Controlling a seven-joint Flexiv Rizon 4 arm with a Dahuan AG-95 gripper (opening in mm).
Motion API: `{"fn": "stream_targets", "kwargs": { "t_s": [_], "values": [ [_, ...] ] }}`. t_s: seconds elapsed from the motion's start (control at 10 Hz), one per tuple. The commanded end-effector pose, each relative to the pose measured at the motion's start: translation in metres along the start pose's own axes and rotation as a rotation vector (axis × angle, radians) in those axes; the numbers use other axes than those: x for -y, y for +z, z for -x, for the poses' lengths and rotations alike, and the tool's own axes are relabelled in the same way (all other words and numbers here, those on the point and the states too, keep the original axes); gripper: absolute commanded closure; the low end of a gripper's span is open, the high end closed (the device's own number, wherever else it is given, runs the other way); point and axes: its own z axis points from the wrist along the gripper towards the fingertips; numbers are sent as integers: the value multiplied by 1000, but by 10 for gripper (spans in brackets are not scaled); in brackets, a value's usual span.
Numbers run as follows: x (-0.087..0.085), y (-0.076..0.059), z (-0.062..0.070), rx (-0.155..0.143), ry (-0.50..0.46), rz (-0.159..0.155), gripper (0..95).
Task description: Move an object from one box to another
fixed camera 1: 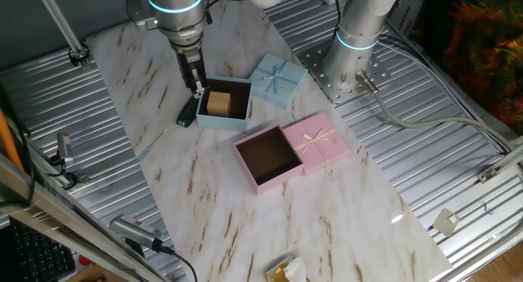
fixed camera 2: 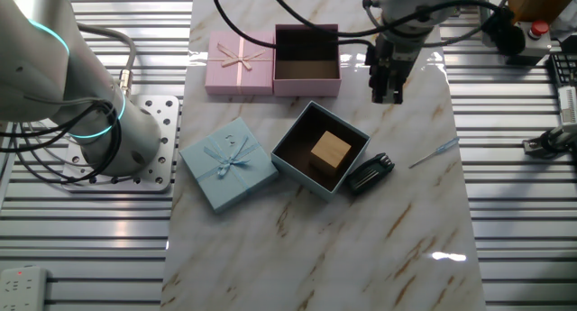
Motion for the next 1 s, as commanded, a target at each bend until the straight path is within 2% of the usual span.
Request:
{"fn": "stream_targets", "kwargs": {
  "t_s": [0.1,0.6,0.8,1.0],
  "values": [
    [1,-1,-3,1,-10,2,950],
    [1,-1,-2,2,-26,1,950],
    [2,0,-2,-18,-42,10,950],
    [2,0,-2,-22,-56,19,950]
  ]
}}
